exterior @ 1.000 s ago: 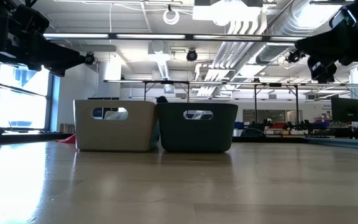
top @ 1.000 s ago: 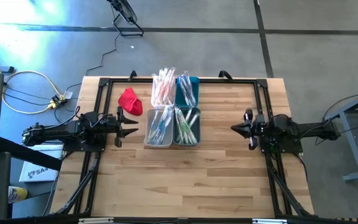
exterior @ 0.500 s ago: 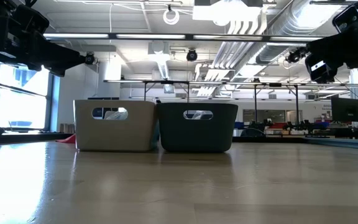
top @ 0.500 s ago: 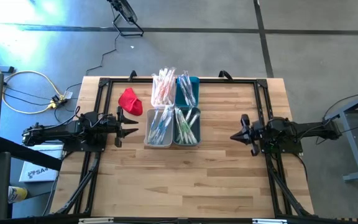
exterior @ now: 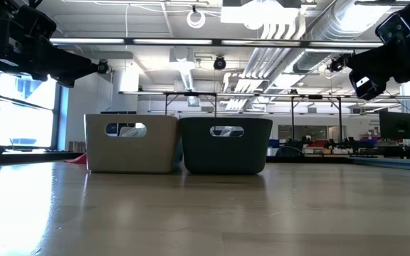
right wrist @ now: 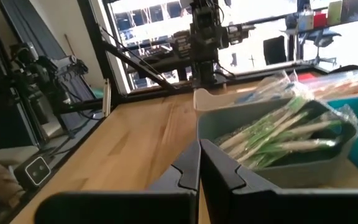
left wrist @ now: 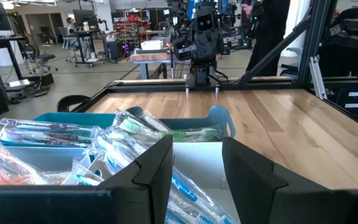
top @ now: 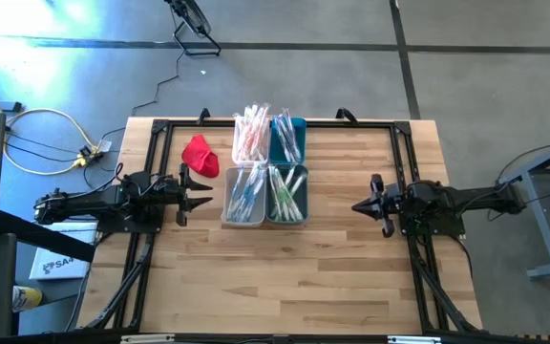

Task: Pick & Place Toothbrushes
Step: Return to Home Position

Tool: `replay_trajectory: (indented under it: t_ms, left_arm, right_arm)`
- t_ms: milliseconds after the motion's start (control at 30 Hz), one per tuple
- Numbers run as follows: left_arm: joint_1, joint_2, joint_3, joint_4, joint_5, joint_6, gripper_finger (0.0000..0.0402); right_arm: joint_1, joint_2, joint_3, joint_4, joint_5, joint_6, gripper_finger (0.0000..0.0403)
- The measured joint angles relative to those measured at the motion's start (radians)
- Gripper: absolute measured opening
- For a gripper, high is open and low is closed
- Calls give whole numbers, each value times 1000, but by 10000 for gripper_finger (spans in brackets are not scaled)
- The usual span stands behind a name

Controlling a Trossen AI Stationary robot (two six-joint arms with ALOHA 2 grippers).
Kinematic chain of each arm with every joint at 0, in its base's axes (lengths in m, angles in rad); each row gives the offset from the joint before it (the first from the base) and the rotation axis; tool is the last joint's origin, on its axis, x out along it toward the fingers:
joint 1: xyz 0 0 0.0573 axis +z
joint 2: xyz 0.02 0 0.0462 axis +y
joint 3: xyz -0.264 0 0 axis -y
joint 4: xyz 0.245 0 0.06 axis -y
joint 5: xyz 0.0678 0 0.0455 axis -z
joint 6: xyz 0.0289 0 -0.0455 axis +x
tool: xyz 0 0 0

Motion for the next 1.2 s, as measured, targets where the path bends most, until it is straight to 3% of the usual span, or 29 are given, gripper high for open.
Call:
replay_trajectory:
  t_ms: [1200]
  left_arm:
    - [0, 0, 0, 0, 0, 0, 136]
  right_arm:
    - [0, 23, -1, 18, 2, 2, 2]
